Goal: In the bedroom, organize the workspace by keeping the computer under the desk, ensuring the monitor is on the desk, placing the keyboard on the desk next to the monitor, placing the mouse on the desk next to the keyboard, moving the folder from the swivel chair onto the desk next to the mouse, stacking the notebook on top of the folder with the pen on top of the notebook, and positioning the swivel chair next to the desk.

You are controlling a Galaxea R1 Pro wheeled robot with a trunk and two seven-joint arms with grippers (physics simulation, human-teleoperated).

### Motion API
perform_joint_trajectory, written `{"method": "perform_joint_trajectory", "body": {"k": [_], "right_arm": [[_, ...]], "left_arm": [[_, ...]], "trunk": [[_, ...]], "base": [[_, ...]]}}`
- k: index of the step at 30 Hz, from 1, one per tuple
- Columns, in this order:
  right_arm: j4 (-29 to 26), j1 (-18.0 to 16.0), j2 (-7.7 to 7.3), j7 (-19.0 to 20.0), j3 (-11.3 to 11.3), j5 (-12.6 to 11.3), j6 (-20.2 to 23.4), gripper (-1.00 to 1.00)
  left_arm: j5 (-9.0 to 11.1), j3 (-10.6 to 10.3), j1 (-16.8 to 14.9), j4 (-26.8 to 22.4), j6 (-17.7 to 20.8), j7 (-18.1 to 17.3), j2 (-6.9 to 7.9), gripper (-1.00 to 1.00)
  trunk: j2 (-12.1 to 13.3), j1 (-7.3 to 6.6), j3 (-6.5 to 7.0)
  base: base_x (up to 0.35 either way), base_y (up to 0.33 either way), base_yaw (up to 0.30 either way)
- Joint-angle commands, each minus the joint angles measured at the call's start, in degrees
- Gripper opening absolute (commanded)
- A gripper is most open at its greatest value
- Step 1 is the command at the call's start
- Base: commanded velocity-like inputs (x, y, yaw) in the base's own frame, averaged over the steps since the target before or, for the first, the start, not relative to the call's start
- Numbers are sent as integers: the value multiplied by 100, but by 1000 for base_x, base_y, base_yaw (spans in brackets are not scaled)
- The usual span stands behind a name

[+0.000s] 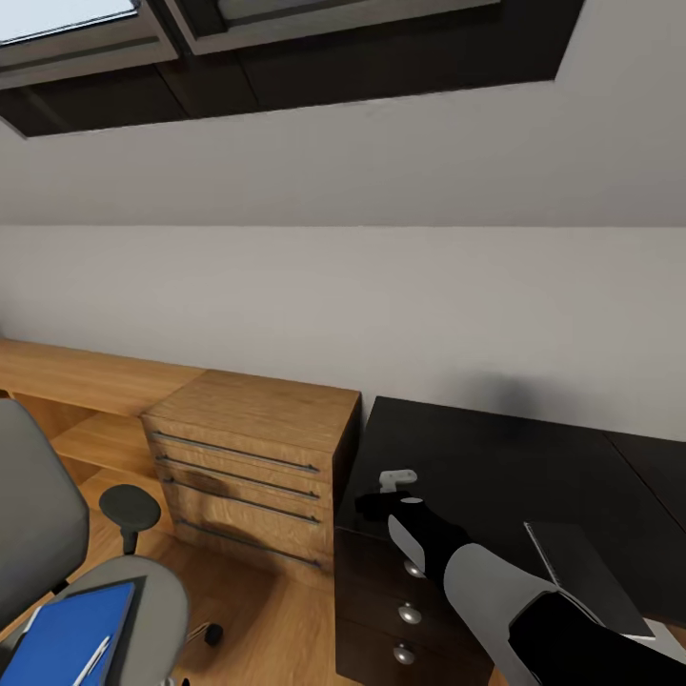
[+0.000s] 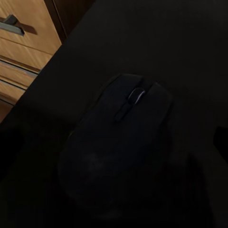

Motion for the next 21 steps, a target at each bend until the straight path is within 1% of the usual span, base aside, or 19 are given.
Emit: {"method": "perform_joint_trajectory", "body": {"k": [1,4,10,21], "right_arm": [[-12,-3,-3,-41,49,-46,29,100],[-11,-3,-3,-41,47,-46,29,100],[-11,-3,-3,-39,43,-42,32,100],[5,-3,2,-49,47,-55,83,100]], "left_arm": [[52,-17,-3,-3,-39,13,6,100],[52,-21,-3,12,-36,11,5,100],[60,-24,-3,28,-35,7,6,100],[55,-24,-3,29,-35,8,-1,100]], "trunk": [[-3,0,-5],[-3,0,-5],[-3,0,-5],[-3,0,-5]], "base": [[0,0,0],[12,0,0],[85,0,0],[6,0,0]]}}
